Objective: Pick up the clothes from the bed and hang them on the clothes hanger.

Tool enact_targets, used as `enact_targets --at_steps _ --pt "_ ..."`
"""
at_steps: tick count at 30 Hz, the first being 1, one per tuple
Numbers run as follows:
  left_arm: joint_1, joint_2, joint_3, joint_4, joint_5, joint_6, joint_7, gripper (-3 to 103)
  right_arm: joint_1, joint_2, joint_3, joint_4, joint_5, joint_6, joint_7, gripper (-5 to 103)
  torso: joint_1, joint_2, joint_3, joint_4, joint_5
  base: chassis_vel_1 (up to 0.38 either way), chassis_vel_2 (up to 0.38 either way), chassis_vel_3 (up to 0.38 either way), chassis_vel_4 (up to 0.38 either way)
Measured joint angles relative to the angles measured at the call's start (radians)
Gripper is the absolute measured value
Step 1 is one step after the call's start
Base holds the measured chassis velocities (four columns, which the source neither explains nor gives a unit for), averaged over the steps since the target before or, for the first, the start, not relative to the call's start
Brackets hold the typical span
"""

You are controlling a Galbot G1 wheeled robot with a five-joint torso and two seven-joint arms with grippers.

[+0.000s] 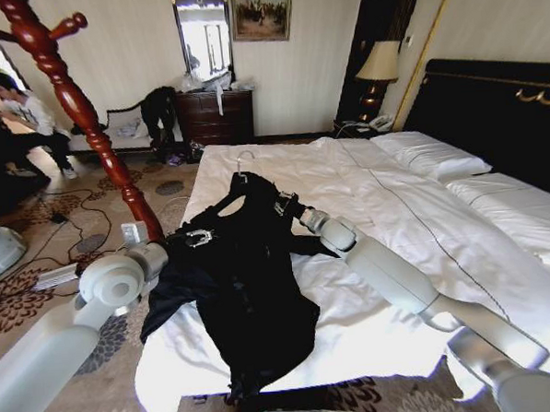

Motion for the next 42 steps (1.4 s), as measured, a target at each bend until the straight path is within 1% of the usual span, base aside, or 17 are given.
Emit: enact_targets --at_steps 1,3,6,10,11,15,18,22,27,31,36,38,39,42 --pt "0.000 0.004 -0.001 0.000 0.000 -0.001 0.000 92 0.008 0.007 -0.006 -0.001 0.000 0.000 0.002 19 0.000 0.000 0.000 0.0000 -0.0002 0.000 0.000 0.000 0.000" --pt "-0.001 0.009 -0.002 0.000 -0.001 -0.004 0.001 92 0.015 0.015 -0.013 -0.002 0.000 -0.001 0.003 19 0.000 0.000 0.000 -0.0001 -0.0003 0.000 0.000 0.000 0.000" --pt "-0.002 0.020 -0.002 -0.003 -0.002 -0.019 0.004 82 0.030 0.040 -0.035 -0.004 0.000 -0.001 0.004 19 0.000 0.000 0.000 0.0001 -0.0002 0.000 0.000 0.000 0.000" --pt "0.001 0.023 -0.001 -0.007 -0.002 -0.033 0.012 82 0.032 0.048 -0.044 -0.004 0.000 -0.002 0.004 19 0.000 0.000 0.000 -0.0001 -0.0001 0.000 0.000 0.000 0.000" --pt "0.004 0.024 -0.001 -0.009 -0.002 -0.037 0.018 82 0.032 0.049 -0.047 -0.004 0.000 -0.002 0.004 19 0.000 0.000 0.000 -0.0005 0.0000 0.000 0.000 0.000 0.000" --pt "0.012 0.029 -0.002 -0.011 -0.001 -0.041 0.027 82 0.034 0.049 -0.050 -0.005 0.000 -0.002 0.004 19 0.000 0.000 0.000 -0.0003 -0.0001 0.000 0.000 0.000 0.000" --pt "0.013 0.038 -0.004 -0.010 0.003 -0.035 0.030 82 0.038 0.048 -0.056 -0.005 0.000 -0.001 0.004 19 0.000 0.000 0.000 -0.0002 -0.0001 0.000 0.000 0.000 0.000" --pt "0.004 0.053 -0.004 0.010 0.002 -0.009 0.030 82 0.042 0.052 -0.072 -0.004 -0.006 -0.001 0.004 19 0.000 0.000 0.000 -0.0003 0.0000 0.000 0.000 0.000 0.000" --pt "0.000 0.050 0.003 0.027 0.016 -0.005 0.030 82 0.041 0.059 -0.081 -0.004 -0.007 -0.001 0.004 19 0.000 0.000 0.000 0.0000 0.0000 0.000 0.000 0.000 0.000" --pt "-0.001 0.048 0.008 0.031 0.028 -0.004 0.030 82 0.041 0.059 -0.084 -0.005 -0.006 -0.001 0.004 19 0.000 0.000 0.000 -0.0004 0.0000 0.000 0.000 0.000 0.000" --pt "-0.004 0.053 0.012 0.033 0.037 -0.003 0.036 82 0.045 0.061 -0.088 -0.005 -0.003 -0.001 0.004 19 0.000 0.000 0.000 -0.0002 0.0000 0.000 0.000 0.000 0.000" --pt "-0.003 0.057 0.012 0.035 0.057 -0.021 0.061 82 0.046 0.063 -0.089 -0.005 0.003 -0.001 0.004 19 0.000 0.000 0.000 -0.0002 0.0000 0.000 0.000 0.000 0.000" --pt "-0.003 0.057 0.012 0.035 0.057 -0.021 0.061 82 0.046 0.063 -0.089 -0.005 0.003 -0.001 0.004 19 0.000 0.000 0.000 -0.0002 0.0000 0.000 0.000 0.000 0.000" --pt "0.005 0.058 0.011 0.035 0.066 -0.054 0.093 82 0.050 0.065 -0.089 -0.005 0.022 -0.001 0.004 19 0.000 0.000 0.000 0.0000 -0.0001 0.000 0.000 0.000 0.000"
